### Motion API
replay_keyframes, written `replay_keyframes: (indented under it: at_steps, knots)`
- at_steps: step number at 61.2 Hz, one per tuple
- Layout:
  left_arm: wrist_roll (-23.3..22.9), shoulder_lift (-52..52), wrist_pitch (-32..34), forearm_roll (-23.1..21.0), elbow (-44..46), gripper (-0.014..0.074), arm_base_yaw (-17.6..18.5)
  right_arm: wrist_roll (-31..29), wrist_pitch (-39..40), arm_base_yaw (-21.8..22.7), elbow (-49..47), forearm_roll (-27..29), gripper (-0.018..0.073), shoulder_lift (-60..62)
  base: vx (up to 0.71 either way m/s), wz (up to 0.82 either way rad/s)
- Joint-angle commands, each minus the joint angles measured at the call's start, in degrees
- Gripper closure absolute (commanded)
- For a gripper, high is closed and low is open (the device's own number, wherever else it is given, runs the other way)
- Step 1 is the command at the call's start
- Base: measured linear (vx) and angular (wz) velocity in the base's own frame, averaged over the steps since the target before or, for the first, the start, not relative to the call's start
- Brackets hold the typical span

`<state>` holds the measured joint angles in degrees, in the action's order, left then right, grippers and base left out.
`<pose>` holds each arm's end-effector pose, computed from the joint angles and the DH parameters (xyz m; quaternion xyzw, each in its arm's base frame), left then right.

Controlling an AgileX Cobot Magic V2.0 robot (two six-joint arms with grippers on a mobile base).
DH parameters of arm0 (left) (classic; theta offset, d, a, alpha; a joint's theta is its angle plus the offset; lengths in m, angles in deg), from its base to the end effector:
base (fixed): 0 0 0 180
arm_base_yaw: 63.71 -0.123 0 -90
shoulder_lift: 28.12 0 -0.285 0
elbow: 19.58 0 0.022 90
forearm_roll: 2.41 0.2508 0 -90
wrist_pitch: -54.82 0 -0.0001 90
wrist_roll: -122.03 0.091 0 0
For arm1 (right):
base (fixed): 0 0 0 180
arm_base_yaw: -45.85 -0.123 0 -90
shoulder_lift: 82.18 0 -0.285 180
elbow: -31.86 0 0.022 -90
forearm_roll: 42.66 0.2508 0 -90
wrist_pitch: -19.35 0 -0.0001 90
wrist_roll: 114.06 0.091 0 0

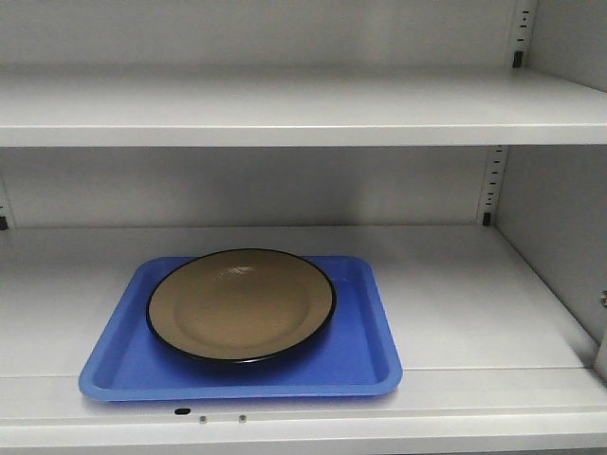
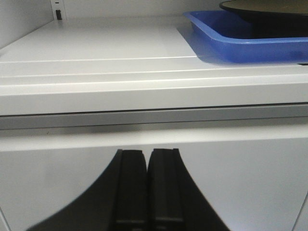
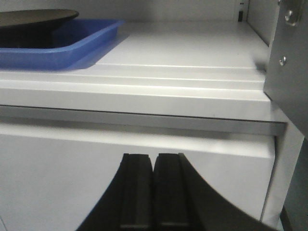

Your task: Place disk in tray to left cabinet

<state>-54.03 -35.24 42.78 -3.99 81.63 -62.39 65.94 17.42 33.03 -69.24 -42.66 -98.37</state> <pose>0.0559 -0.0018 0.1855 0.0263 0.7539 0.0040 0.6564 0.0667 0.0152 0.1909 -0.0836 0.7444 0.0740 0.6583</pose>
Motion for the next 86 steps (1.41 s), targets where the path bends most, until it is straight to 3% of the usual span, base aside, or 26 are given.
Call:
replay_keyframes:
  at_steps: [1, 8, 24, 86]
  knots:
    - [-0.25, -0.46, 4.72, -0.16, -1.13, 0.0603, 0.19, 0.0, 1.51, 0.27, 1.13, -1.81, 0.0507, 1.47, 0.0, 0.0]
    - [-0.25, -0.46, 4.72, -0.16, -1.13, 0.0603, 0.19, 0.0, 0.19, 1.01, 1.19, -3.35, 0.0507, 2.18, 0.0, 0.0]
    - [-0.25, -0.46, 4.72, -0.16, -1.13, 0.0603, 0.19, 0.0, 0.23, 7.13, 1.24, -3.47, 0.0572, 9.88, 0.0, 0.0]
    - [-0.25, -0.34, 4.54, -0.16, -1.13, 0.0603, 0.19, 0.0, -0.28, 7.07, 1.24, -2.75, 0.0568, 9.71, 0.0, 0.0]
